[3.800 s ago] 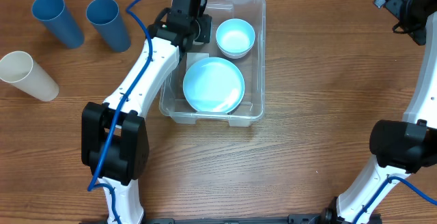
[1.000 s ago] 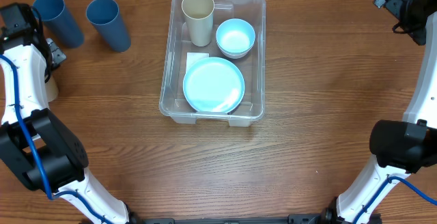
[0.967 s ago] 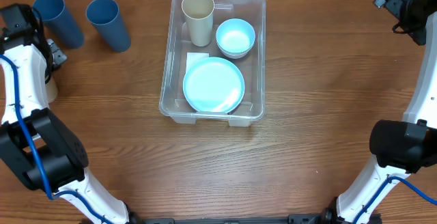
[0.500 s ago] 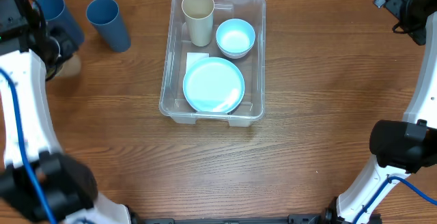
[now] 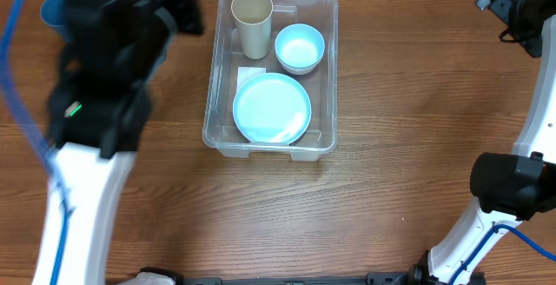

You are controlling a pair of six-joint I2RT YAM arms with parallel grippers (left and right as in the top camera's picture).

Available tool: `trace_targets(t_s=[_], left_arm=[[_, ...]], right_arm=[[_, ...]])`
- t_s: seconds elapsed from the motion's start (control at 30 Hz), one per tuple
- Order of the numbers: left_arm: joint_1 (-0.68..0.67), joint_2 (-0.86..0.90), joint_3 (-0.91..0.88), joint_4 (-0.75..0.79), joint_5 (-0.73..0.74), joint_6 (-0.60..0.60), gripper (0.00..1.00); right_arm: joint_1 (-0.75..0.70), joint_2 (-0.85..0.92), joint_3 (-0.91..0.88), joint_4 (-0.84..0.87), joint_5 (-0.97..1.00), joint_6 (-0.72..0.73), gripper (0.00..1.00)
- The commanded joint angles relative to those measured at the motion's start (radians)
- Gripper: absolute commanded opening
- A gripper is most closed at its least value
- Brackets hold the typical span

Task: Pack container
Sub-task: 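Grasp the second cream cup with the left gripper, then lower the cream cup into the first cream cup in the bin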

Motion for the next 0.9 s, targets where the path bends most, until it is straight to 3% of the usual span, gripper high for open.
trace_targets(t_s=[0.0,0.23,0.6,0.87], left_arm=[[-0.048,0.138,0.001,0.074,-0.022,0.041,0.04],[-0.092,0.298,0.001,0.08,-0.03,0.042,0.04],[-0.094,0.315,0.001,-0.062,-0.029,0.041,0.04],[-0.094,0.355,0.001,-0.062,-0.026,0.042,0.05]], right_arm=[[0.0,-0.023,0.018,0.005,0.01,0.004,1.0],[0.0,-0.023,0.018,0.005,0.01,0.004,1.0],[0.0,-0.023,0.018,0.005,0.01,0.004,1.0],[0.0,-0.023,0.018,0.005,0.01,0.004,1.0]])
